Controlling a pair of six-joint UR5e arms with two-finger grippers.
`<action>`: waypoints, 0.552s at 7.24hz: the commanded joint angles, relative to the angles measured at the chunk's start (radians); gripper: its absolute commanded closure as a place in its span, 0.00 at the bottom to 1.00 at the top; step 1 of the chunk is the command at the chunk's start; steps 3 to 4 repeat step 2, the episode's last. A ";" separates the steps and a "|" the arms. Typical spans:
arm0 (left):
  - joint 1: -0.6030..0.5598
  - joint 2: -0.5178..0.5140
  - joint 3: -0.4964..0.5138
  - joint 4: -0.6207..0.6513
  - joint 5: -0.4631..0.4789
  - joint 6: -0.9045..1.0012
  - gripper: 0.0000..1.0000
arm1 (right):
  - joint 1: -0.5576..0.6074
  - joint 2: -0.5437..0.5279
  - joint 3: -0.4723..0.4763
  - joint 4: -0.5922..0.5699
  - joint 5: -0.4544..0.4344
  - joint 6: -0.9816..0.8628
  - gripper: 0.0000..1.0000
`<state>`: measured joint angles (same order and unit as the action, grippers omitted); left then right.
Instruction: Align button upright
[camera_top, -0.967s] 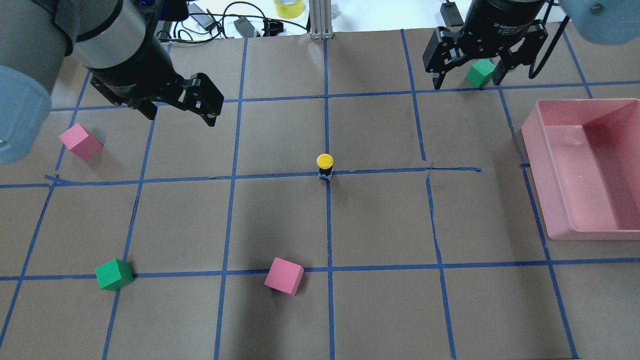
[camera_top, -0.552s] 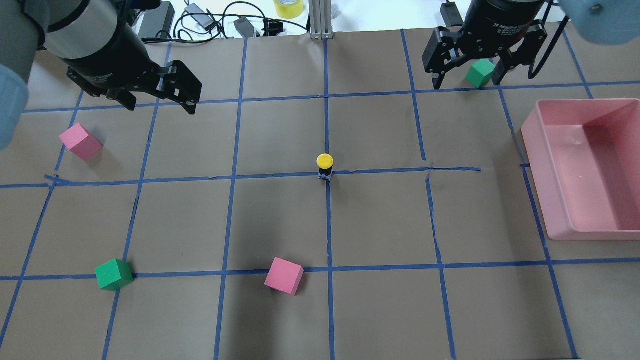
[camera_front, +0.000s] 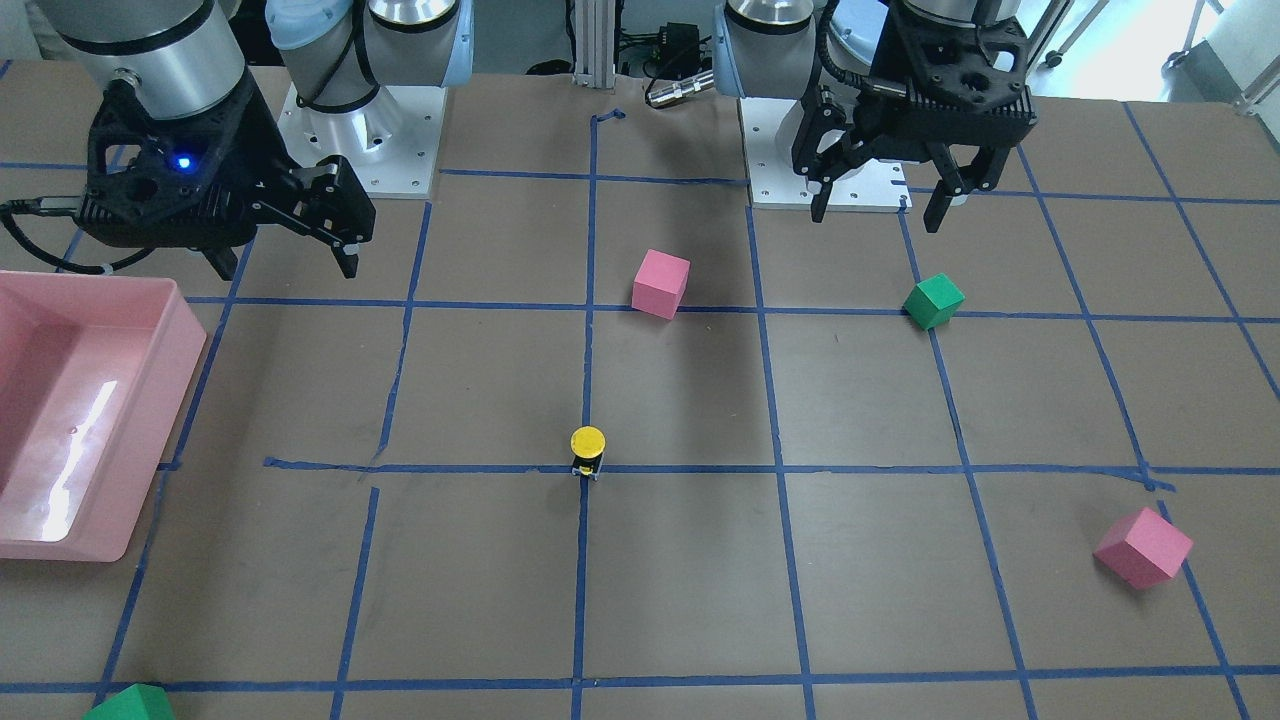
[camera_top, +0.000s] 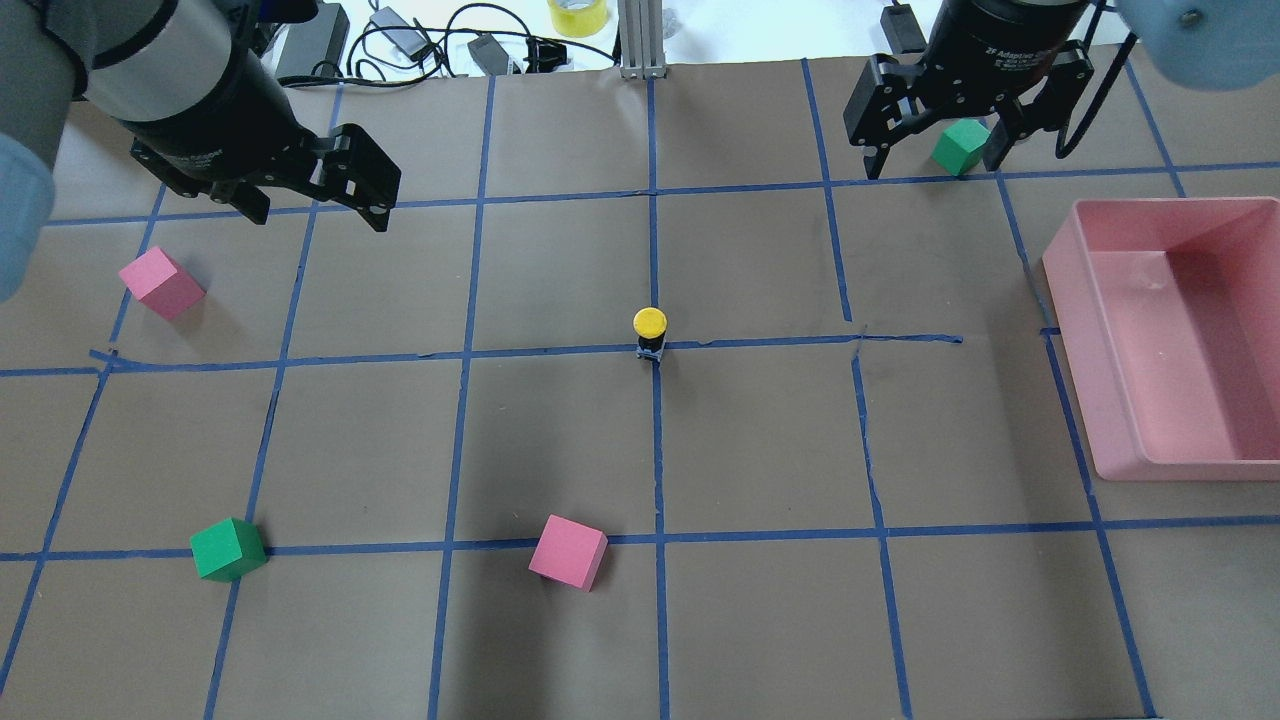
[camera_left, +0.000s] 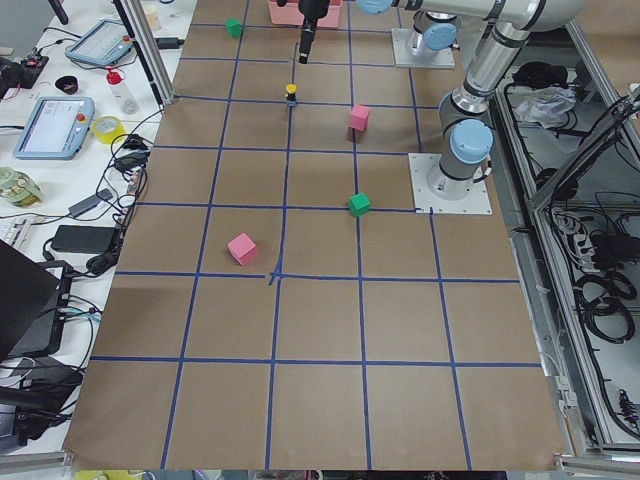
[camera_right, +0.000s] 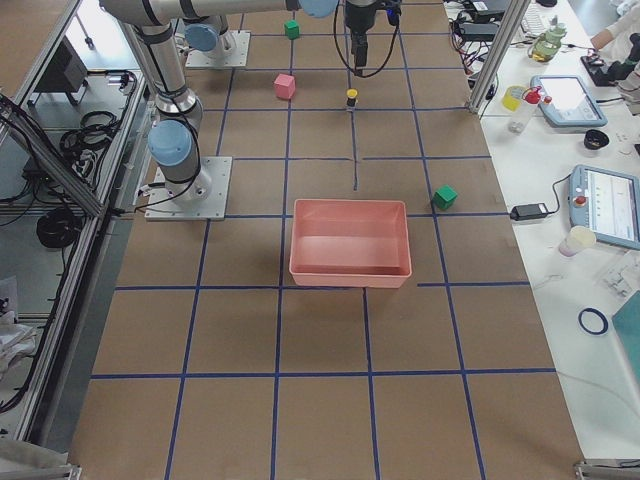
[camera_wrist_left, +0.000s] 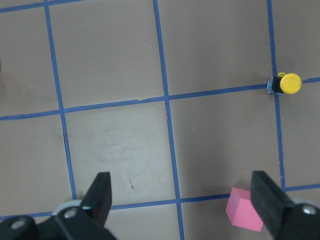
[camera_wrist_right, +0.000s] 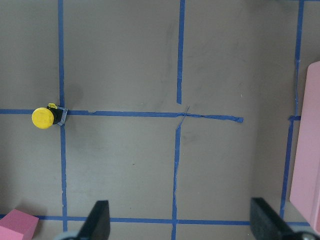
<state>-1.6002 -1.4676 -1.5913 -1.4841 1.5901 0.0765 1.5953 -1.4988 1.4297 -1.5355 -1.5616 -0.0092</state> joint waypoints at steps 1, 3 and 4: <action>0.000 0.003 0.001 -0.002 0.001 0.011 0.00 | 0.000 0.000 0.000 -0.002 0.000 0.000 0.00; 0.000 0.003 0.001 -0.002 0.001 0.014 0.00 | 0.000 0.000 0.000 -0.002 0.000 0.000 0.00; 0.000 0.003 0.001 -0.002 0.001 0.014 0.00 | 0.000 0.000 0.000 -0.002 0.000 0.000 0.00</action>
